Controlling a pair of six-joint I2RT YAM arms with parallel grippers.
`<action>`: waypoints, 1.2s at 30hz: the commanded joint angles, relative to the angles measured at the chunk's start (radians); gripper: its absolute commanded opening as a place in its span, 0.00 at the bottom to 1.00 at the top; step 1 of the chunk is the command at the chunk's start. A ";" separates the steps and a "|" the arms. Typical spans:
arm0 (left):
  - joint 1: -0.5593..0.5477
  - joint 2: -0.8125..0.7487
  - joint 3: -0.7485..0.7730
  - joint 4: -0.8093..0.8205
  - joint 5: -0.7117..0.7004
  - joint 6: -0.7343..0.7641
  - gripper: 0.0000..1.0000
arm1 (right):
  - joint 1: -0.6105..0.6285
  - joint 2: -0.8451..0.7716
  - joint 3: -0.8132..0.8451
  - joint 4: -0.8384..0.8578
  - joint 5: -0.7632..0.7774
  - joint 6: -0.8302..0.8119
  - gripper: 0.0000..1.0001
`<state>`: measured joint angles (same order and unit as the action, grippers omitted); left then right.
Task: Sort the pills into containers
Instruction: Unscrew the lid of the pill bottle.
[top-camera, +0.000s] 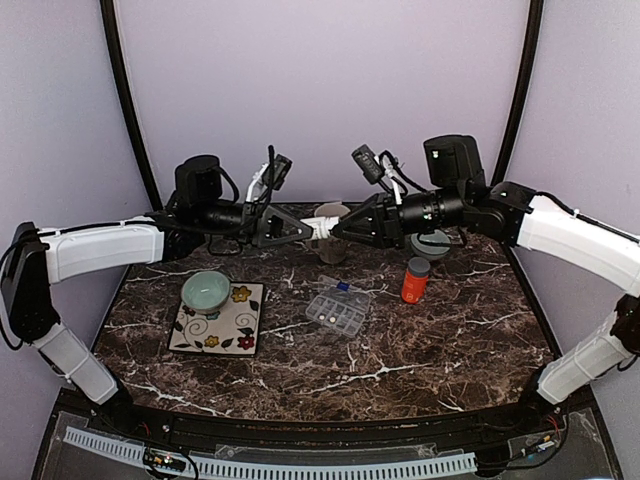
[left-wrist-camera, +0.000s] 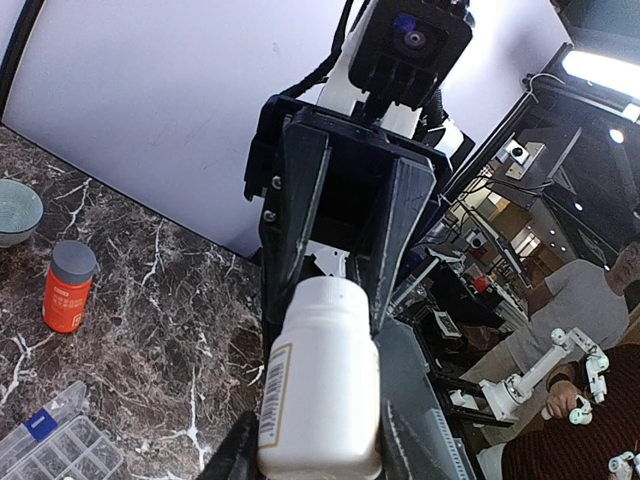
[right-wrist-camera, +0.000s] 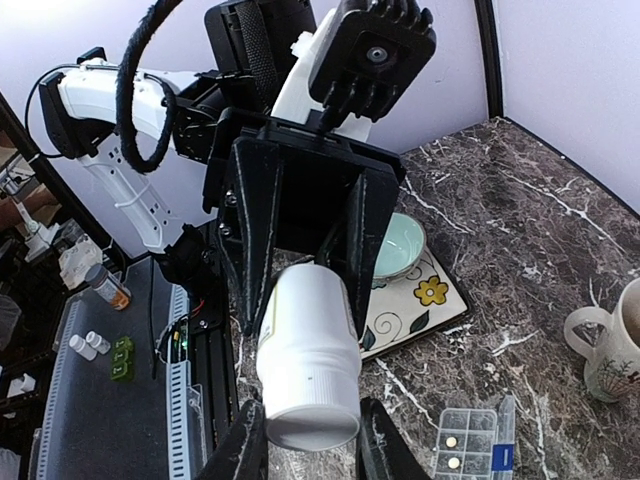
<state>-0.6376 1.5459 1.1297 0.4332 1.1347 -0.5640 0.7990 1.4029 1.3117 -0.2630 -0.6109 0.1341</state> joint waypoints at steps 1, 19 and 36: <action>0.000 -0.007 0.018 0.044 0.082 -0.014 0.00 | 0.007 -0.025 0.005 -0.051 0.111 -0.075 0.07; 0.000 0.008 0.025 0.051 0.094 -0.018 0.00 | 0.019 -0.026 0.022 -0.065 0.123 -0.083 0.48; 0.000 0.005 0.021 0.024 0.071 0.022 0.00 | 0.025 -0.099 -0.025 -0.062 0.075 -0.019 0.53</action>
<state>-0.6373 1.5711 1.1297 0.4450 1.1919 -0.5682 0.8242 1.3521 1.3102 -0.3450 -0.5201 0.0860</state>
